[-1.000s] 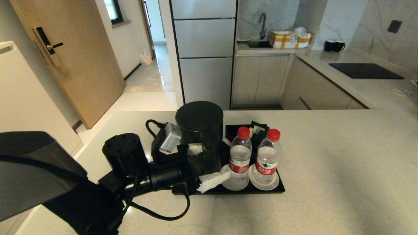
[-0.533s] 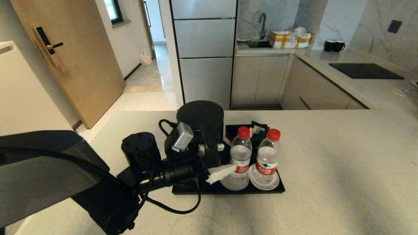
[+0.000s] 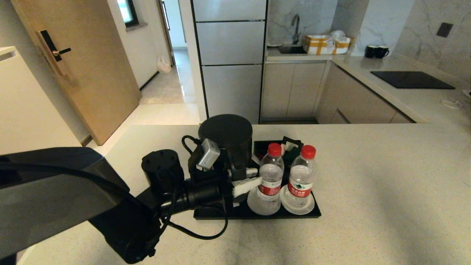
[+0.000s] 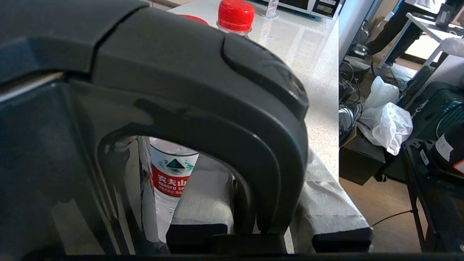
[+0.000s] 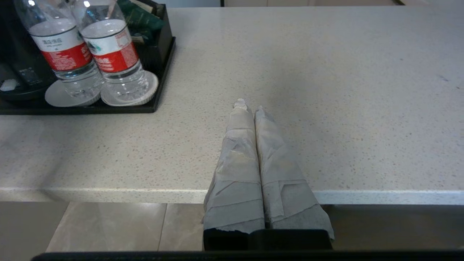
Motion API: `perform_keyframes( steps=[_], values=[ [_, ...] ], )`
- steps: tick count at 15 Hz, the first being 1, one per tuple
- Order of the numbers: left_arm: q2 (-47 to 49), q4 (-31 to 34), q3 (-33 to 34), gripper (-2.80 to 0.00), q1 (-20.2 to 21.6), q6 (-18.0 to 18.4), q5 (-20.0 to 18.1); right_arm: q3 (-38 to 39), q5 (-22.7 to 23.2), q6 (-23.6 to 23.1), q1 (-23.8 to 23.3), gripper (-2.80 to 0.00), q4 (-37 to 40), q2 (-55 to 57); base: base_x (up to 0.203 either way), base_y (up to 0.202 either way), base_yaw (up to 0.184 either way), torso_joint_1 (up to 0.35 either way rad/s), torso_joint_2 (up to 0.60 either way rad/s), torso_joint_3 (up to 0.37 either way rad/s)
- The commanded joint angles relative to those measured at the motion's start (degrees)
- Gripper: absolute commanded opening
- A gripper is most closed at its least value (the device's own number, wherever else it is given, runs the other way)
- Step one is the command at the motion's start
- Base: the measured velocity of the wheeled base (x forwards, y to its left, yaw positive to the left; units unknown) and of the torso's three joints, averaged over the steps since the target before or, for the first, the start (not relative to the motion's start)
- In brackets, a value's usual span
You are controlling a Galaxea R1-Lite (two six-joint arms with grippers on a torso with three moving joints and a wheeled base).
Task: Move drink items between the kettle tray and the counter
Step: Pick up the kettle
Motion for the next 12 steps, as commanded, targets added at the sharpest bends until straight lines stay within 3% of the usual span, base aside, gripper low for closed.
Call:
perform_keyframes(
  steps=[1,12],
  values=[
    [-1.15,-0.66,0.14,-2.8,0.01,-0.08,-0.27,0.0,0.03,-0.02,0.0,-2.8,0.04,0.0,0.0,0.0,0.0,0.0,0.0,0.0],
    [-9.33,0.75,1.46,-2.8,0.01,1.05,-0.16,0.0,0.03,-0.02,0.0,-2.8,-0.04,0.0,0.0,0.0,0.0,0.0,0.0,0.0]
  ],
)
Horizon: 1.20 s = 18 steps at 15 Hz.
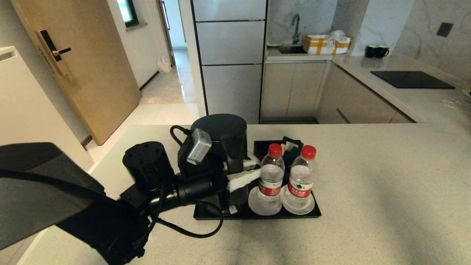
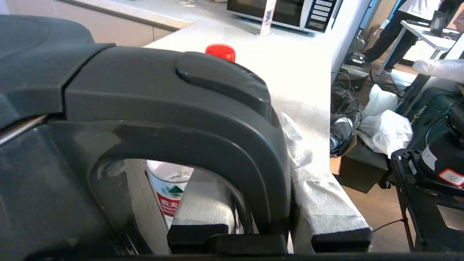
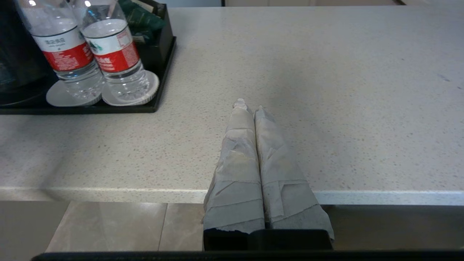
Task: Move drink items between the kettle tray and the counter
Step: Pick up the kettle, then place it on the left
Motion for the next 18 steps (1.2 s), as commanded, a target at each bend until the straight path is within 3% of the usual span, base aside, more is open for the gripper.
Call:
perform_keyframes(
  steps=[1,5,7,9,11,14,18],
  values=[
    [-3.8,0.69,-0.02,-2.8,0.07,0.72,-0.18,0.0,0.04,-0.02,0.0,-2.8,-0.05,0.0,0.0,0.0,0.0,0.0,0.0,0.0],
    [-5.35,2.47,-0.71,-2.8,0.11,2.63,-0.28,0.0,0.04,-0.02,0.0,-2.8,0.02,0.0,0.0,0.0,0.0,0.0,0.0,0.0],
    [-8.63,4.98,-0.59,-2.8,2.15,2.76,-0.96,0.0,0.04,-0.02,0.0,-2.8,0.04,0.0,0.0,0.0,0.0,0.0,0.0,0.0],
    [-12.23,11.38,-0.24,-2.8,6.66,2.72,-5.37,0.0,0.04,-0.02,0.0,-2.8,0.04,0.0,0.0,0.0,0.0,0.0,0.0,0.0],
    [-13.35,13.07,0.01,-2.8,8.65,2.71,-7.8,0.0,0.04,-0.02,0.0,-2.8,-0.05,0.0,0.0,0.0,0.0,0.0,0.0,0.0],
    [-15.4,14.81,2.22,-2.8,21.09,3.04,-15.56,0.0,0.04,-0.02,0.0,-2.8,0.04,0.0,0.0,0.0,0.0,0.0,0.0,0.0],
    [-15.45,15.49,5.25,-2.8,30.04,5.53,-21.61,0.0,0.04,-0.02,0.0,-2.8,0.03,0.0,0.0,0.0,0.0,0.0,0.0,0.0]
  ],
)
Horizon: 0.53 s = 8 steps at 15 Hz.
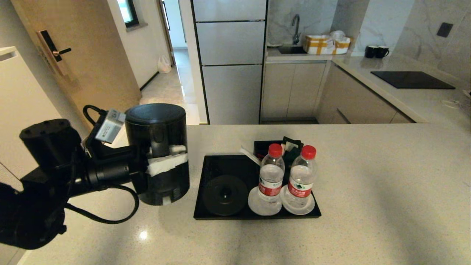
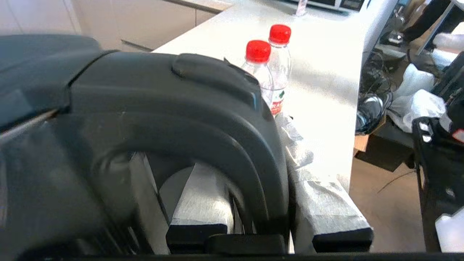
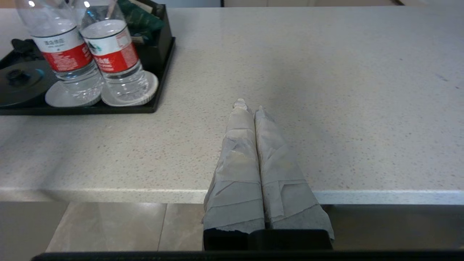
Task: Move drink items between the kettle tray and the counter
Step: Place it on the left
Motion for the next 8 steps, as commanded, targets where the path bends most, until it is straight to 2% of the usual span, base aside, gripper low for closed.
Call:
perform_keyframes(
  steps=[1,4,8],
  values=[
    [-0.47,-0.39,2.09,-2.8,4.94,0.37,-3.07,0.0,0.05,-0.02,0.0,-2.8,0.06,0.0,0.0,0.0,0.0,0.0,0.0,0.0],
    [-0.05,-0.77,6.72,-2.8,9.66,0.92,-6.39,0.0,0.05,-0.02,0.0,-2.8,-0.02,0.0,0.0,0.0,0.0,0.0,0.0,0.0],
    [0.6,-0.67,9.52,-2.8,14.14,4.1,-11.52,0.0,0.05,-0.02,0.0,-2.8,0.06,0.0,0.0,0.0,0.0,0.0,0.0,0.0]
  ],
)
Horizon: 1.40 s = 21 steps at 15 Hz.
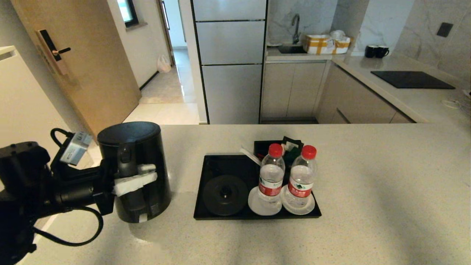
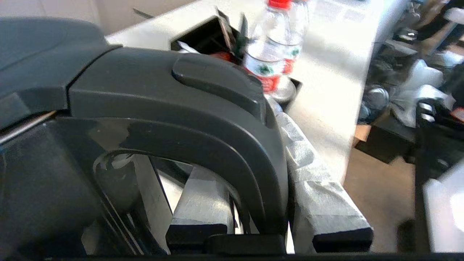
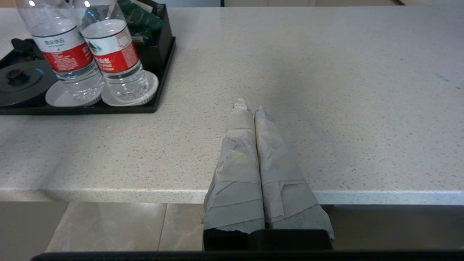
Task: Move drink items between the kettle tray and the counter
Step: Place it on the left
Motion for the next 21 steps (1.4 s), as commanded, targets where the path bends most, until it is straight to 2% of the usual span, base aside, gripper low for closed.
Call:
perform_keyframes(
  steps=[1,7,11,15,16,21],
  values=[
    [1.56,-0.5,1.03,-2.8,1.78,0.37,-1.35,0.0,0.05,-0.03,0.0,-2.8,-0.08,0.0,0.0,0.0,0.0,0.0,0.0,0.0],
    [7.1,-1.75,0.46,-2.8,1.76,2.15,-1.22,0.0,0.05,-0.03,0.0,-2.8,-0.05,0.0,0.0,0.0,0.0,0.0,0.0,0.0],
    [8.1,-2.76,3.39,-2.8,1.75,3.84,-1.35,0.0,0.05,-0.03,0.0,-2.8,0.01,0.0,0.0,0.0,0.0,0.0,0.0,0.0],
    [10.31,-3.28,3.53,-2.8,1.76,4.31,-1.3,0.0,0.05,-0.03,0.0,-2.8,-0.07,0.0,0.0,0.0,0.0,0.0,0.0,0.0],
    [10.61,-4.25,3.56,0.0,1.76,4.34,-1.28,0.0,0.05,-0.03,0.0,-2.8,-0.08,0.0,0.0,0.0,0.0,0.0,0.0,0.0],
    [9.61,-5.7,3.69,0.0,1.76,3.58,-0.97,0.0,0.05,-0.03,0.0,-2.8,-0.07,0.0,0.0,0.0,0.0,0.0,0.0,0.0]
  ],
)
